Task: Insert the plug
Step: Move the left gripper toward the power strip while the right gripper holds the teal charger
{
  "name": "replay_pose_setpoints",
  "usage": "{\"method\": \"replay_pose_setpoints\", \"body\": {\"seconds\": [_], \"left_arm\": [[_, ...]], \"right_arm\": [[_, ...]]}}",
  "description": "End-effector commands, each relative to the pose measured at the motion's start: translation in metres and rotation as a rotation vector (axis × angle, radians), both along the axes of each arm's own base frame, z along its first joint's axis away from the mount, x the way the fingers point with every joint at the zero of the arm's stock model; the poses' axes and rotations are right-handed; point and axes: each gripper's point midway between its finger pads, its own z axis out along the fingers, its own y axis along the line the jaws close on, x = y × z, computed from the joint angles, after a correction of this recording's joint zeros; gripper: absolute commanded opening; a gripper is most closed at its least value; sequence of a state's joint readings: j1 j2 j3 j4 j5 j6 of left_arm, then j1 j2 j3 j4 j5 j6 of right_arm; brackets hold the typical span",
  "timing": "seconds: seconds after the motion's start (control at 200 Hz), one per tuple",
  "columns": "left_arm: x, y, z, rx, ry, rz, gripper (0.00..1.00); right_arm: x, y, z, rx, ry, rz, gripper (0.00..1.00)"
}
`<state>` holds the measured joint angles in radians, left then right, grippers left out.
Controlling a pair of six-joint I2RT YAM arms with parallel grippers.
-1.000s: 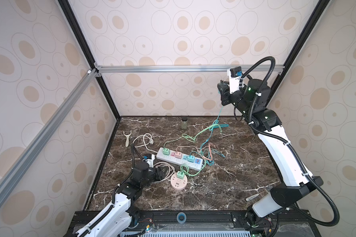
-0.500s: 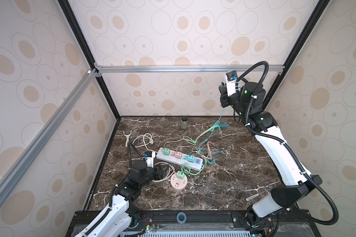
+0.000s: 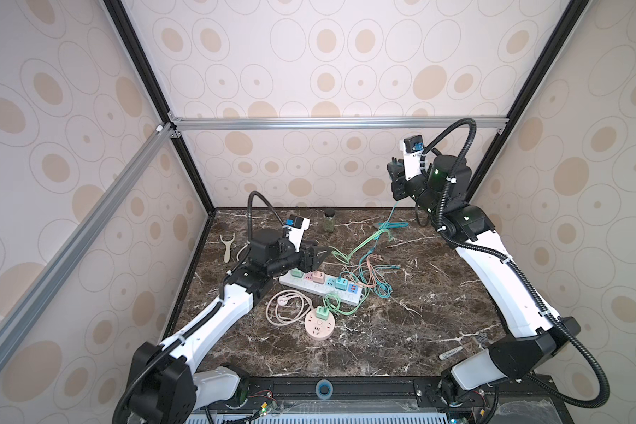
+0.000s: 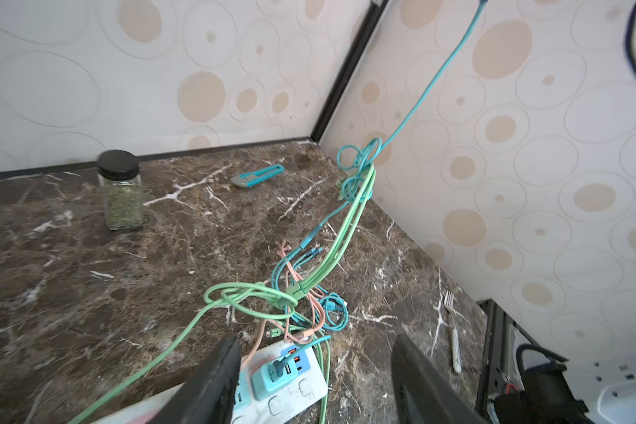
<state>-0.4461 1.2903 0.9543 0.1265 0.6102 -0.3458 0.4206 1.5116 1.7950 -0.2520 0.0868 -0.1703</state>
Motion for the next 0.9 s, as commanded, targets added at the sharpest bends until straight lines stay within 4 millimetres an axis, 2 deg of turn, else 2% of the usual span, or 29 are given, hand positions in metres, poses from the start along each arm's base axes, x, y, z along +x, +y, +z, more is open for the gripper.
{"method": "replay_pose_setpoints", "body": {"seconds": [0.0,0.15,0.26,0.35,0.44,0.53,0.61,0.755,0.895], "left_arm": [[0.003,-0.035,0.03,0.013,-0.15,-0.152,0.66],[0.022,-0.065,0.025,0.039,-0.161,-0.195,0.69],[0.028,-0.087,0.025,0.054,-0.16,-0.262,0.7],[0.029,-0.104,0.016,0.095,-0.147,-0.317,0.7],[0.038,-0.112,-0.001,0.146,-0.114,-0.303,0.68],[0.043,-0.109,-0.017,0.176,-0.068,-0.278,0.67],[0.039,-0.103,-0.029,0.197,-0.037,-0.258,0.66],[0.03,-0.08,-0.065,0.309,0.021,-0.199,0.67],[0.019,-0.059,-0.089,0.45,0.059,-0.195,0.69]], "right_arm": [[-0.014,-0.003,0.026,0.051,-0.068,0.015,0.13],[-0.014,-0.001,0.028,0.065,-0.069,0.024,0.13],[-0.014,-0.001,0.029,0.073,-0.07,0.029,0.13],[-0.015,0.0,0.028,0.077,-0.066,0.034,0.13],[-0.014,-0.001,0.026,0.074,-0.064,0.029,0.13],[-0.013,-0.004,0.023,0.053,-0.065,0.01,0.13],[-0.011,-0.01,0.024,0.035,-0.078,-0.014,0.13],[-0.006,-0.024,0.037,0.054,-0.093,-0.033,0.13],[-0.002,-0.023,0.041,0.052,-0.092,-0.023,0.13]]}}
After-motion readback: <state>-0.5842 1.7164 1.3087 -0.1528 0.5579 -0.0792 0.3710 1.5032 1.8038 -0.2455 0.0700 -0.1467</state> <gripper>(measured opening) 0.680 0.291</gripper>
